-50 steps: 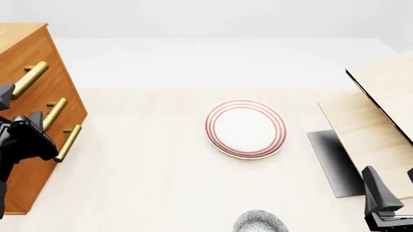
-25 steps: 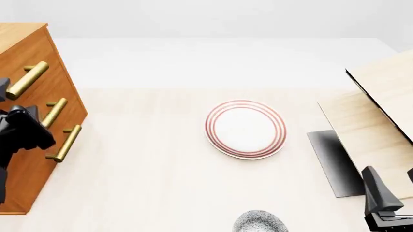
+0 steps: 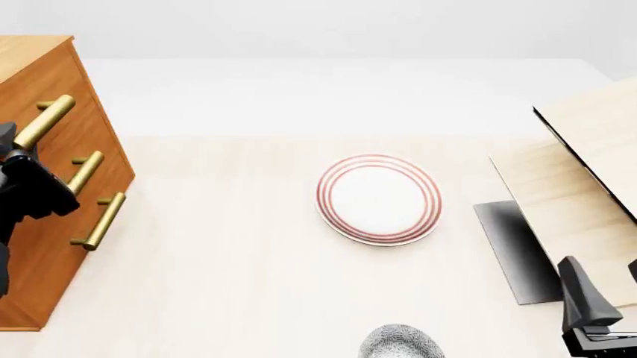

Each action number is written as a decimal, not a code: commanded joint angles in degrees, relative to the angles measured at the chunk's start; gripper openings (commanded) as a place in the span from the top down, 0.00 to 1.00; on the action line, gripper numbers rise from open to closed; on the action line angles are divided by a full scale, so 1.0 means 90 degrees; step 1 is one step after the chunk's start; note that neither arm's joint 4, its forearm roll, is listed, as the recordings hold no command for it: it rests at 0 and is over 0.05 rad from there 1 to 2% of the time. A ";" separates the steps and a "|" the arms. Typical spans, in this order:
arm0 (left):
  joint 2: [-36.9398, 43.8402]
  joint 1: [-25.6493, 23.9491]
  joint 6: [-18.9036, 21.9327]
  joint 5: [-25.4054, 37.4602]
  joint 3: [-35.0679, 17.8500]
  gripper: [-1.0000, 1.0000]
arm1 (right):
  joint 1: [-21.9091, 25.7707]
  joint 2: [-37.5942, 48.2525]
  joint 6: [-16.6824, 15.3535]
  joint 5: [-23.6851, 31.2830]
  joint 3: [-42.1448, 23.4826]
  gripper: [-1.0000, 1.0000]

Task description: Open the top drawer of the cabinet and put the bowl in it.

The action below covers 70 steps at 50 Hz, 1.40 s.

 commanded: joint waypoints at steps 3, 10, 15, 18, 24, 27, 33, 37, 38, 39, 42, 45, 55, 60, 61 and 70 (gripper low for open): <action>0.0147 -0.0106 0.0045 -0.0058 0.0072 1.00 | -0.0001 -0.0004 0.0001 -0.0001 0.0004 0.00; -0.0346 -0.0306 0.0054 0.0126 0.0238 1.00 | 0.0002 -0.0004 0.0000 0.0000 0.0004 0.00; -0.0663 -0.0363 0.0008 0.0160 0.0293 1.00 | 0.0000 -0.0004 -0.0001 -0.0001 0.0004 0.00; -0.0796 -0.0388 0.0023 0.0301 0.0348 1.00 | 0.0000 -0.0004 0.0000 -0.0001 0.0004 0.00; -0.0905 -0.0469 0.0068 0.0314 0.0437 1.00 | 0.0001 -0.0004 0.0000 0.0000 0.0004 0.00; -0.0900 -0.0569 0.0145 0.0240 0.0493 1.00 | 0.0002 -0.0004 0.0000 -0.0001 0.0004 0.00; -0.0820 -0.0703 0.0206 0.0147 0.0503 1.00 | 0.0000 -0.0004 0.0000 -0.0001 0.0004 0.00; -0.0760 -0.0822 0.0229 0.0128 0.0435 1.00 | 0.0002 -0.0004 -0.0002 0.0000 0.0004 0.00; -0.0738 -0.0847 0.0233 0.0109 0.0420 1.00 | 0.0001 -0.0004 0.0001 -0.0001 0.0004 0.00; -0.0688 -0.0894 0.0245 0.0094 0.0401 1.00 | 0.0000 -0.0005 0.0001 -0.0001 0.0004 0.00; -0.0634 -0.0979 0.0247 0.0077 0.0340 1.00 | 0.0001 -0.0004 0.0000 0.0000 0.0004 0.00; -0.0570 -0.1084 0.0253 0.0045 0.0300 1.00 | 0.0001 -0.0004 0.0000 0.0000 0.0004 0.00; -0.0561 -0.1364 0.0377 -0.0020 0.0338 1.00 | -0.0001 -0.0004 -0.0001 0.0000 0.0004 0.00; -0.0740 -0.1498 0.0302 0.0133 0.0308 1.00 | 0.0000 -0.0004 -0.0001 -0.0001 0.0004 0.00; -0.0710 -0.1504 0.0310 0.0081 0.0330 1.00 | 0.0000 -0.0004 -0.0001 0.0000 0.0004 0.00; -0.0541 -0.1603 0.0391 -0.0218 0.0547 1.00 | -0.0002 -0.0004 0.0000 0.0000 0.0004 0.00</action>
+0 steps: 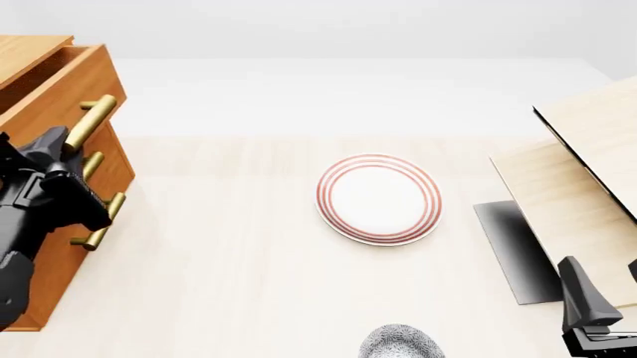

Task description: Open the top drawer of the cabinet and put the bowl in it.

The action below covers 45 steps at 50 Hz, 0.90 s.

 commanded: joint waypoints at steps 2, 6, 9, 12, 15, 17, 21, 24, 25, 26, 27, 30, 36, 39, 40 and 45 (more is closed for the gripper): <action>-0.0038 -0.0492 0.0066 -0.0177 0.0125 1.00 | 0.0000 -0.0004 0.0000 -0.0001 0.0004 0.00; -0.0009 -0.0573 0.0095 -0.0210 0.0133 1.00 | 0.0000 -0.0004 0.0000 0.0000 0.0004 0.00; 0.0085 -0.0647 0.0123 -0.0293 0.0129 1.00 | -0.0002 -0.0005 0.0000 -0.0001 0.0004 0.00; 0.0168 -0.0700 0.0132 -0.0352 0.0106 1.00 | 0.0002 -0.0004 -0.0001 0.0000 0.0004 0.00; 0.0258 -0.0756 0.0144 -0.0395 0.0073 1.00 | 0.0001 -0.0004 0.0000 -0.0001 0.0004 0.00; 0.0315 -0.0805 0.0165 -0.0435 0.0047 1.00 | 0.0001 -0.0004 0.0001 -0.0001 0.0004 0.00; 0.0343 -0.0903 0.0189 -0.0403 -0.0007 1.00 | 0.0001 -0.0004 0.0000 -0.0001 0.0004 0.00; 0.0331 -0.0940 0.0235 -0.0421 0.0008 1.00 | 0.0000 -0.0004 0.0000 0.0000 0.0004 0.00; 0.0241 -0.0960 0.0181 -0.0320 -0.0013 1.00 | 0.0001 -0.0004 0.0000 -0.0001 0.0004 0.00; 0.0194 -0.0973 0.0168 -0.0282 -0.0016 1.00 | 0.0001 -0.0004 0.0000 -0.0001 0.0004 0.00; 0.0180 -0.0978 0.0176 -0.0281 -0.0005 1.00 | 0.0001 -0.0004 0.0000 -0.0001 0.0004 0.00; 0.0117 -0.1021 0.0166 -0.0277 0.0027 1.00 | -0.0001 -0.0005 0.0000 -0.0001 0.0004 0.00; -0.0042 -0.1076 0.0178 -0.0286 0.0176 1.00 | 0.0000 -0.0004 0.0000 0.0000 0.0004 0.00; -0.0103 -0.1086 0.0180 -0.0350 0.0269 1.00 | 0.0001 -0.0004 -0.0001 -0.0001 0.0004 0.00; -0.0139 -0.1089 0.0166 -0.0334 0.0294 1.00 | 0.0002 -0.0004 0.0001 -0.0001 0.0004 0.00; -0.0290 -0.1107 0.0162 -0.0331 0.0393 1.00 | 0.0002 -0.0004 0.0000 -0.0001 0.0004 0.00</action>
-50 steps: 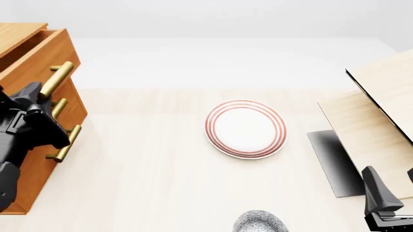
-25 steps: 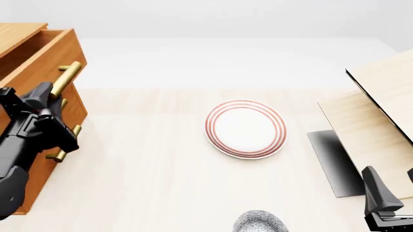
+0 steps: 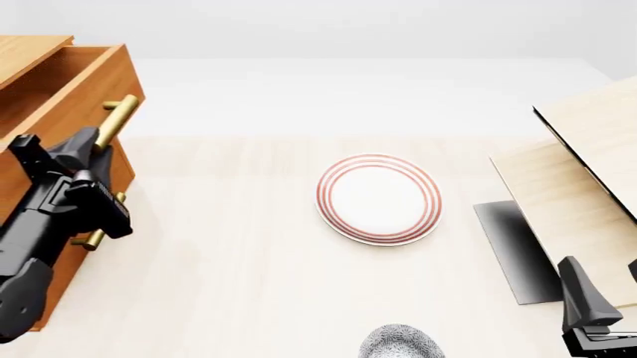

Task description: Open the top drawer of the cabinet and put the bowl in it.

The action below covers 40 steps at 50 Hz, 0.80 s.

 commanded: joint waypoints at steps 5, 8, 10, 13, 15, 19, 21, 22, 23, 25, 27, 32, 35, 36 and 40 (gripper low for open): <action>-0.0438 -0.0442 0.0041 -0.0007 0.0305 1.00 | -0.0001 -0.0004 -0.0001 -0.0001 0.0004 0.00; -0.0587 -0.0465 -0.0001 0.0083 0.0339 1.00 | 0.0001 -0.0003 -0.0001 0.0000 0.0004 0.00; -0.0675 -0.0515 0.0003 0.0077 0.0389 1.00 | 0.0001 -0.0004 0.0000 -0.0001 0.0004 0.00; -0.0804 -0.0555 0.0010 0.0144 0.0433 1.00 | 0.0000 -0.0004 0.0000 -0.0001 0.0004 0.00; -0.0827 -0.0556 0.0019 0.0164 0.0444 1.00 | 0.0000 -0.0004 0.0000 -0.0001 0.0004 0.00; -0.0694 -0.0699 0.0120 0.0194 0.0409 1.00 | 0.0001 -0.0004 -0.0001 0.0000 0.0004 0.00; -0.0172 -0.0683 0.0156 -0.0232 0.0260 1.00 | 0.0001 -0.0004 -0.0002 -0.0001 0.0004 0.00; -0.0768 -0.0634 0.0132 0.0208 0.0461 1.00 | 0.0001 -0.0004 -0.0002 0.0000 0.0004 0.00; -0.0861 -0.0633 0.0093 0.0273 0.0473 1.00 | 0.0001 -0.0004 -0.0002 -0.0001 0.0004 0.00; -0.0914 -0.0707 0.0036 0.0308 0.0460 1.00 | 0.0000 -0.0004 0.0000 -0.0001 0.0004 0.00; -0.1006 -0.0687 0.0012 0.0318 0.0520 0.00 | 0.0001 -0.0005 0.0000 -0.0002 0.0004 0.00; -0.1438 -0.0745 0.0013 0.0290 0.0794 0.00 | 0.0000 -0.0004 -0.0001 0.0000 0.0004 0.00; -0.1678 -0.0803 0.0017 0.0411 0.0866 0.00 | 0.0000 -0.0004 0.0000 -0.0001 0.0004 0.00; -0.1734 -0.0824 0.0050 0.0403 0.0894 0.00 | 0.0000 -0.0004 -0.0001 0.0000 0.0004 0.00; -0.2080 -0.0942 0.0089 0.0652 0.0928 0.00 | 0.0001 -0.0004 -0.0001 0.0000 0.0004 0.00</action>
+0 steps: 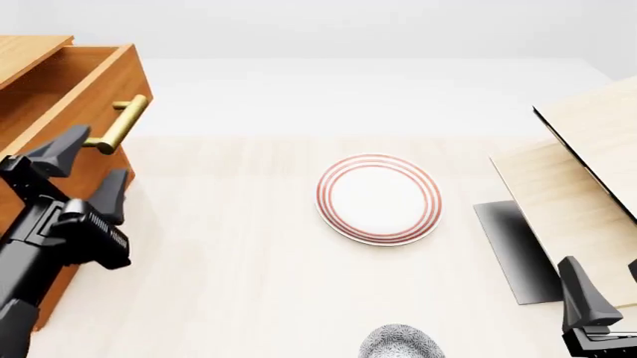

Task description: Open the top drawer of the cabinet and put the bowl in it.

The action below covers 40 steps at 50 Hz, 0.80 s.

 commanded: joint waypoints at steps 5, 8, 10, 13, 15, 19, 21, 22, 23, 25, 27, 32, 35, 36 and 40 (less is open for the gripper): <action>-0.1328 -0.0396 -0.0047 0.0803 0.0201 0.00 | 0.0000 -0.0004 0.0001 -0.0001 0.0004 0.00; -0.1610 -0.0428 -0.0106 0.1041 0.0196 0.00 | 0.0000 -0.0004 -0.0001 -0.0001 0.0004 0.00; -0.1835 -0.0492 -0.0237 0.1350 0.0114 0.00 | -0.0001 -0.0004 0.0000 -0.0001 0.0004 0.00; -0.2114 -0.0538 -0.0313 0.1603 0.0087 0.00 | 0.0001 -0.0004 0.0000 -0.0001 0.0004 0.00; -0.2368 -0.0579 -0.0501 0.1980 -0.0037 0.00 | 0.0001 -0.0004 0.0000 0.0000 0.0004 0.00; -0.2786 -0.0669 -0.0870 0.2622 -0.0293 0.00 | 0.0002 -0.0004 0.0000 -0.0001 0.0004 0.00; -0.2945 -0.0696 -0.1033 0.2950 -0.0402 0.00 | -0.0001 -0.0005 0.0001 -0.0001 0.0004 0.00; -0.2990 -0.0721 -0.1116 0.3073 -0.0461 0.00 | 0.0000 -0.0004 0.0001 -0.0001 0.0004 0.00; -0.3115 -0.0751 -0.1262 0.3306 -0.0563 0.00 | 0.0000 -0.0004 -0.0001 0.0000 0.0004 0.00; -0.3258 -0.0790 -0.1463 0.3622 -0.0720 0.00 | 0.0002 -0.0004 0.0000 0.0000 0.0004 0.00; -0.3545 -0.0675 -0.1658 0.4046 -0.0814 0.00 | 0.0002 -0.0004 0.0000 -0.0001 0.0004 0.00; -0.4064 -0.0479 -0.2227 0.5168 -0.1360 0.00 | 0.0000 -0.0004 0.0000 -0.0001 0.0004 0.00; -0.4247 -0.0367 -0.2588 0.5704 -0.1652 0.00 | 0.0000 -0.0004 -0.0002 0.0000 0.0004 0.00; -0.4226 -0.0389 -0.2788 0.5909 -0.1829 0.00 | 0.0001 -0.0004 -0.0001 0.0000 0.0004 0.00; -0.4142 -0.0267 -0.3134 0.6422 -0.2117 0.00 | 0.0001 -0.0004 0.0001 -0.0001 0.0004 0.00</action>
